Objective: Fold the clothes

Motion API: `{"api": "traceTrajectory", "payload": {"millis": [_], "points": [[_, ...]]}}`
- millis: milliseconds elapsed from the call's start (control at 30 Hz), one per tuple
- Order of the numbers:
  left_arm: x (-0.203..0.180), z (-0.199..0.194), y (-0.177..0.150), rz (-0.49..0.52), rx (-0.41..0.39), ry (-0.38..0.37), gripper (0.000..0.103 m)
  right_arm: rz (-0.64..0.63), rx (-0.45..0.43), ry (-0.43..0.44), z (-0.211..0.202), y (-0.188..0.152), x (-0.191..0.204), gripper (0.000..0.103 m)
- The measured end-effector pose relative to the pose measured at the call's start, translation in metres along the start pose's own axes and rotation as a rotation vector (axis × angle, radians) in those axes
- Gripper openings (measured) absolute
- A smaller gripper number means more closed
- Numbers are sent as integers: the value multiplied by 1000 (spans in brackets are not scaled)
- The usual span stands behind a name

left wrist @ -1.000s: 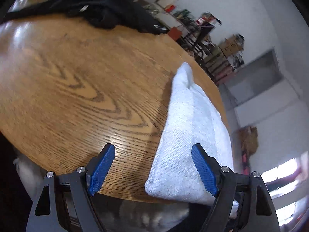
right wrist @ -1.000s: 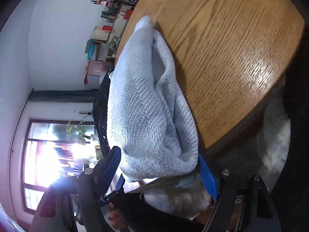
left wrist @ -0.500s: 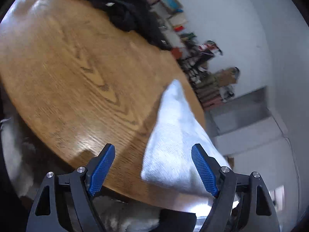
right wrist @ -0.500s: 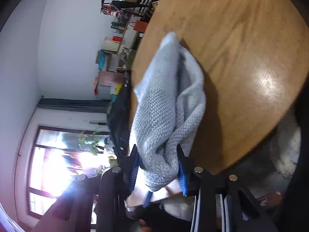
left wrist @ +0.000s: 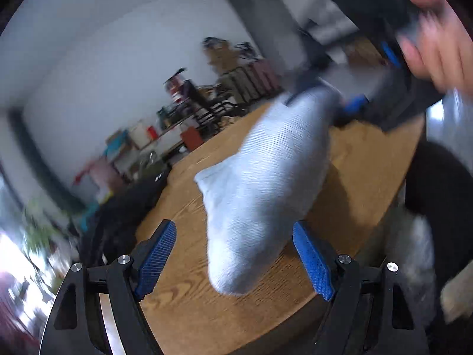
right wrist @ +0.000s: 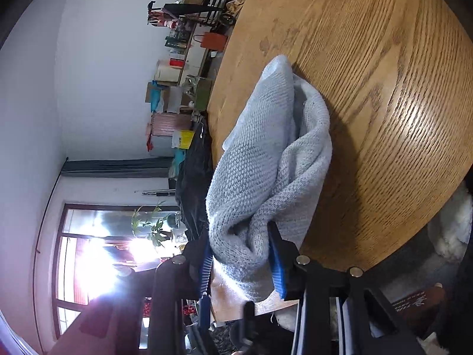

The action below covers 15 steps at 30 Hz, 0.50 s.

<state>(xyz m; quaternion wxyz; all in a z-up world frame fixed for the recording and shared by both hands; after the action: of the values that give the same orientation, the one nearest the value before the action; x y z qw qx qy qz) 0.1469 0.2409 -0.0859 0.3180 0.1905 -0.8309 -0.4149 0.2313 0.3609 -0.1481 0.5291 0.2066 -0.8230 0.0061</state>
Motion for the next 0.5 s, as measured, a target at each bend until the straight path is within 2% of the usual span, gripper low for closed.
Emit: {"api": "traceTrajectory", "payload": {"millis": [133, 200, 267, 333, 400, 500], "points": [[-29, 15, 3, 294, -54, 97, 82, 15, 5, 5, -1, 1, -1, 37], [-40, 24, 1, 396, -69, 120, 82, 23, 3, 8, -6, 0, -2, 37], [-42, 39, -1, 420, -51, 141, 82, 29, 2, 15, -5, 0, -2, 37], [-38, 55, 1, 397, -18, 202, 82, 32, 4, 20, -2, 2, 0, 37], [-40, 62, 5, 367, -7, 184, 82, 33, 8, 26, -2, 2, -1, 37], [-53, 72, 16, 401, -49, 197, 80, 34, 7, 28, -3, 3, -3, 37]]}}
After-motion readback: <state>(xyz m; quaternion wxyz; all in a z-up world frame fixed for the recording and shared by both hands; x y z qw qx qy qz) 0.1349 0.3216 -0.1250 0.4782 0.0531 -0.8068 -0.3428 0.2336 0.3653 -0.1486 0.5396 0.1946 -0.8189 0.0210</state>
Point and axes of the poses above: each gripper's, at about its wrist camera, not at the fingertips, and z roughly the way its jaws point, x to its left, y to its top, the point moved 7 cm from there along z, roughly the way its jaws point, and after that the axes turned 12 degrees about -z, right-handed, at the moved point
